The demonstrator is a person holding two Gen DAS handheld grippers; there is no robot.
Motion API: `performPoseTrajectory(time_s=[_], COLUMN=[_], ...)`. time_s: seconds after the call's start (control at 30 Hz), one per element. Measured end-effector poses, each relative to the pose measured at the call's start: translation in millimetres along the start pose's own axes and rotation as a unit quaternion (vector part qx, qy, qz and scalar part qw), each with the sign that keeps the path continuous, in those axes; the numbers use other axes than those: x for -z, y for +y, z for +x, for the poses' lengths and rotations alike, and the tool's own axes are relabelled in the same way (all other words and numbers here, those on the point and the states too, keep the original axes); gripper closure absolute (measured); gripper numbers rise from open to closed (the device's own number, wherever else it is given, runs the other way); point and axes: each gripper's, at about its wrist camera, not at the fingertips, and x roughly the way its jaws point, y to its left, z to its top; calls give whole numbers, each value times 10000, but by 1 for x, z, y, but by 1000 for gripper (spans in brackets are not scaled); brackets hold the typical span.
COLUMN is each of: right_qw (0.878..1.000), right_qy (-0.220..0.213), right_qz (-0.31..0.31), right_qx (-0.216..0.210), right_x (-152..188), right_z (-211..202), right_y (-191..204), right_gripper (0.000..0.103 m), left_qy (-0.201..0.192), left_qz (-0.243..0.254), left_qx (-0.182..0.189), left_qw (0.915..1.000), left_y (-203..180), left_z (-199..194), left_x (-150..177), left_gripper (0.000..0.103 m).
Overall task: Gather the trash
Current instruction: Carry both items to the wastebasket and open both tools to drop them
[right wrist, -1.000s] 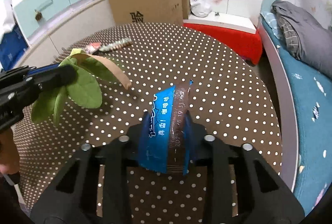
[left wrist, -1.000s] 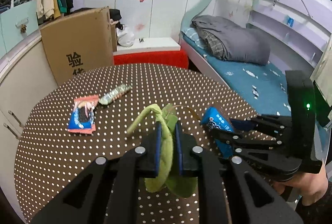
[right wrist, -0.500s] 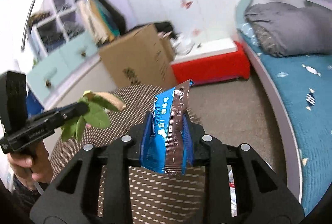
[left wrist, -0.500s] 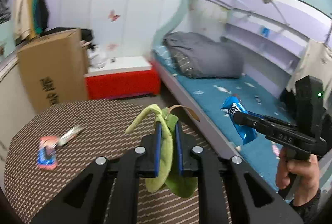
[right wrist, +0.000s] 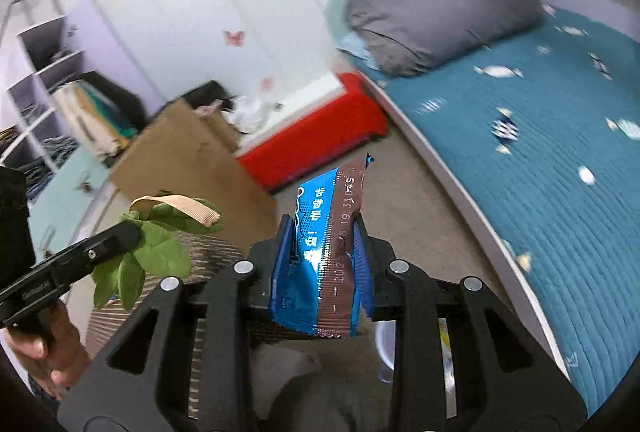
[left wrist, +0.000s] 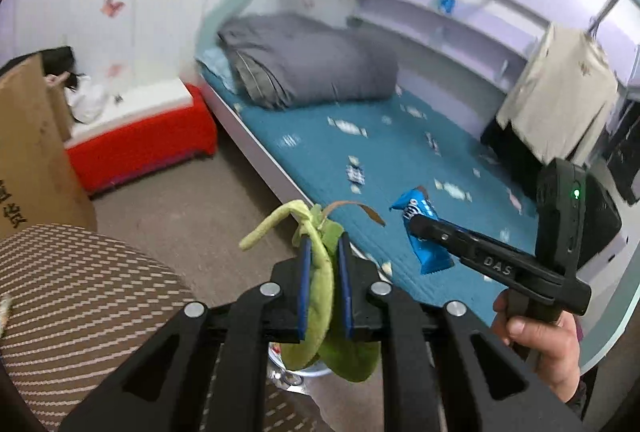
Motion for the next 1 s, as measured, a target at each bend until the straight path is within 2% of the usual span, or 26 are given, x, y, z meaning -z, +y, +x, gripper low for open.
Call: performPoseTrajectory(time_s=[0.17,0.3,0.4,0.43,0.47,0.5,0.53,0.57,0.6,0.63,0.73,0.83,1.0], right_qw=[9983,9946,9901,9876,9854,9830,9796,9772,9743,9717,9694,9711,9776], right_qy=[393,752,1012,1148,1240,1311,1409,1478,1547,1587,1545,1391,1116], right_qz=[323,590,870,984,1097,1221,1395,1498,1619,1724,1865,1840,1675], right_qx=[290,413,442,427,392,392,325,272,239,286,405,615,611], right_x=[16,33,44,49,53,57,63,67,71,75,81,79,66], right_z=[31,61,85,95,101,107,113,116,117,118,110,98,78], right_y=[-42,-66,-85,-93,-100,-106,-115,-121,-126,-132,-138,-134,-107], right_gripper=[74,74,67,52,44,38,34,30,20,14,6,6,6], left_qy=[713,1305,1731,1863,1924,1932,1843,1796,1837,1859,1621,1264,698], left_qz=[41,185,408,451,432,385,323,285,218,164,98,88,134], left_qx=[-41,-112,-150,-168,-220,-320,-476,-546,-574,-565,-647,-705,-783], left_qw=[9974,9912,9839,9813,9801,9799,9812,9818,9811,9808,9846,9894,9944], left_y=[-15,-19,-24,-25,-23,-21,-19,-17,-14,-13,-7,-2,2], left_z=[69,118,151,162,169,173,175,175,174,174,160,133,82], left_x=[8,20,25,27,26,26,26,26,26,25,21,19,20], left_gripper=[91,90,82,63,32,18,10,10,10,10,10,9,8])
